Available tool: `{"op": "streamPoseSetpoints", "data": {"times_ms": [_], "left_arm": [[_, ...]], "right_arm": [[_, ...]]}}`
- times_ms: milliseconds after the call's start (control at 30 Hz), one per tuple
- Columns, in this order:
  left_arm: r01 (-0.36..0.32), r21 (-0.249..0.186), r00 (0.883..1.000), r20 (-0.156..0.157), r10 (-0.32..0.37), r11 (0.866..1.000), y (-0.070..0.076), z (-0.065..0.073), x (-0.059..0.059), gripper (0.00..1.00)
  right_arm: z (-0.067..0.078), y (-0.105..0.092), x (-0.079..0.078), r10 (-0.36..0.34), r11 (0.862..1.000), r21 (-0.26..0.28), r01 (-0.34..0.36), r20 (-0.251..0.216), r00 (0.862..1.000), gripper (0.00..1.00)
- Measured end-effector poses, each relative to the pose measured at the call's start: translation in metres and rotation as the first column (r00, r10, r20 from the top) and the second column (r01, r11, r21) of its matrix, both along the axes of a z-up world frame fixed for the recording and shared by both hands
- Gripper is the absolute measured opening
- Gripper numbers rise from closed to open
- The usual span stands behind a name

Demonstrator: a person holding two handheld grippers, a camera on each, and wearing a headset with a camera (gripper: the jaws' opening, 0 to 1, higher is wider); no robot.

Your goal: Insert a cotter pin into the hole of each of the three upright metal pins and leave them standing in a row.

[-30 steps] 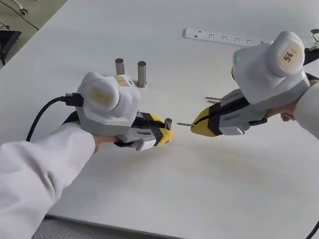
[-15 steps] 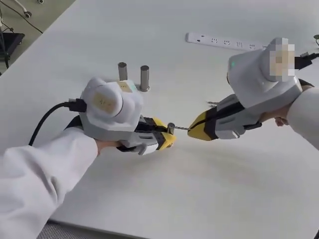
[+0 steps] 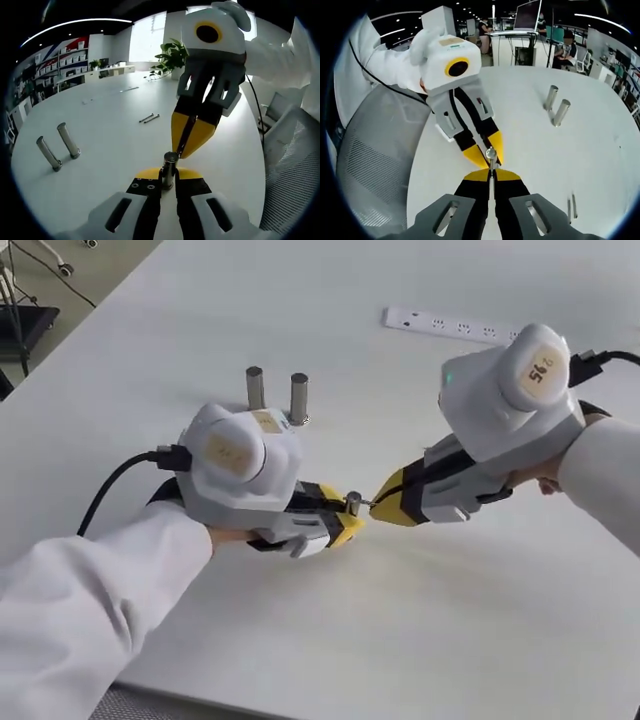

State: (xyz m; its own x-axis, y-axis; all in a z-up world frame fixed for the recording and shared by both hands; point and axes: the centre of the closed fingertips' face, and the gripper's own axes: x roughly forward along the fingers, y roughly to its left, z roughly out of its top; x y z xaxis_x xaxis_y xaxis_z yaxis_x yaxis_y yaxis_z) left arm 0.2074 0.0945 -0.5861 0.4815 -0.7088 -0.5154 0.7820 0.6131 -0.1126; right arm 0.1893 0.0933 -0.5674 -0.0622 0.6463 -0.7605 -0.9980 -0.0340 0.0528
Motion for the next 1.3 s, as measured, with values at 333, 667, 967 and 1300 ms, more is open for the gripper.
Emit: {"op": "streamPoseSetpoints", "data": {"times_ms": [333,667,967,1300], "left_arm": [[0.003,0.024,1.000,-0.018,-0.003,1.000,0.000,-0.008,-0.003,0.10],[-0.003,0.024,1.000,-0.027,0.004,1.000,0.000,-0.011,-0.004,0.11],[-0.004,0.021,1.000,-0.016,0.005,1.000,0.001,-0.007,-0.003,0.11],[-0.016,0.021,1.000,-0.026,0.016,1.000,0.006,-0.006,-0.004,0.17]], "right_arm": [[0.001,0.000,0.001,0.001,1.000,0.011,-0.001,0.023,1.000,0.09],[0.004,-0.014,0.002,-0.031,0.999,0.009,0.031,0.012,0.999,0.02],[0.011,-0.004,0.003,-0.036,0.999,0.035,0.036,0.006,0.999,0.00],[0.013,0.000,-0.001,-0.053,0.997,0.059,0.053,-0.012,0.999,0.00]]}}
